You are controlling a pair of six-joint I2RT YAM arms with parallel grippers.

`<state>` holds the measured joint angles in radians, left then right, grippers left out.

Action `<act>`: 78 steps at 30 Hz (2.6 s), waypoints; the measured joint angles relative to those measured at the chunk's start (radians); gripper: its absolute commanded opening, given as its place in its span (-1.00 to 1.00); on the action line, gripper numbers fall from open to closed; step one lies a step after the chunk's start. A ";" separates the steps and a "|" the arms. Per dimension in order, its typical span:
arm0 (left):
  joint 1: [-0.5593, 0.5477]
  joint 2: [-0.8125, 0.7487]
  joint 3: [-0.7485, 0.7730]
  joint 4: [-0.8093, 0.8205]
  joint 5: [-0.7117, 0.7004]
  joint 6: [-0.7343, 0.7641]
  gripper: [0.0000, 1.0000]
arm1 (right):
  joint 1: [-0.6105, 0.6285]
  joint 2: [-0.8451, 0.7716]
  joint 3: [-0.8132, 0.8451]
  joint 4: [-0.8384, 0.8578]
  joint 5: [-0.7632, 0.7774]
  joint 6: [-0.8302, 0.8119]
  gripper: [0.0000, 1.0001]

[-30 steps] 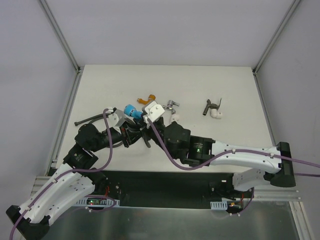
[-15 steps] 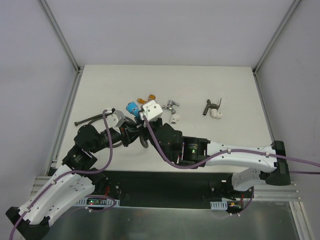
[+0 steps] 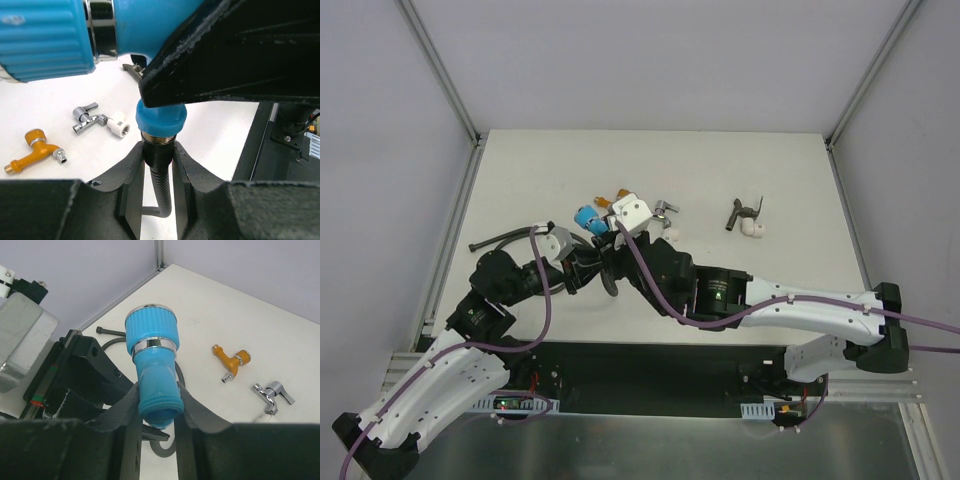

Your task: Install the water faucets

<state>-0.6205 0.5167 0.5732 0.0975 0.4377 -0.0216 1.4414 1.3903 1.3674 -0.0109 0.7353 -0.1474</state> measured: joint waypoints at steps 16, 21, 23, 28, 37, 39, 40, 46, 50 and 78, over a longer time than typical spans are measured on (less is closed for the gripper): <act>-0.002 0.019 -0.021 0.051 0.024 0.076 -1.00 | -0.018 -0.022 0.020 -0.100 -0.063 0.009 -0.97; -0.003 0.020 -0.027 0.056 0.023 0.094 -1.00 | -0.028 -0.022 0.033 -0.135 -0.084 0.009 -0.97; -0.009 0.020 -0.028 0.058 0.022 0.100 -1.00 | -0.032 -0.021 0.043 -0.154 -0.094 0.010 -0.96; -0.016 0.022 -0.028 0.076 0.011 0.121 -1.00 | -0.040 -0.020 0.066 -0.183 -0.113 0.010 -0.97; -0.029 0.022 -0.032 0.078 -0.026 0.143 -1.00 | -0.045 -0.015 0.069 -0.188 -0.118 0.016 -0.97; -0.035 0.024 -0.033 0.079 -0.040 0.142 -1.00 | -0.046 -0.013 0.069 -0.188 -0.111 0.018 -0.97; -0.035 0.027 -0.033 0.080 -0.051 0.141 -1.00 | -0.046 -0.011 0.069 -0.187 -0.107 0.019 -0.97; -0.052 0.037 -0.055 0.092 -0.115 0.133 -1.00 | -0.046 0.024 0.075 -0.188 -0.056 0.032 -0.97; -0.057 0.038 -0.070 0.101 -0.163 0.133 -1.00 | -0.046 0.058 0.101 -0.208 -0.034 0.045 -0.95; -0.068 0.049 -0.081 0.130 -0.203 0.128 -1.00 | -0.061 -0.071 0.046 -0.209 -0.098 0.061 0.62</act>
<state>-0.6884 0.5655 0.4919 0.2279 0.2352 0.1066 1.3808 1.3193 1.4132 -0.2195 0.6369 -0.0868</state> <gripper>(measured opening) 0.227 0.738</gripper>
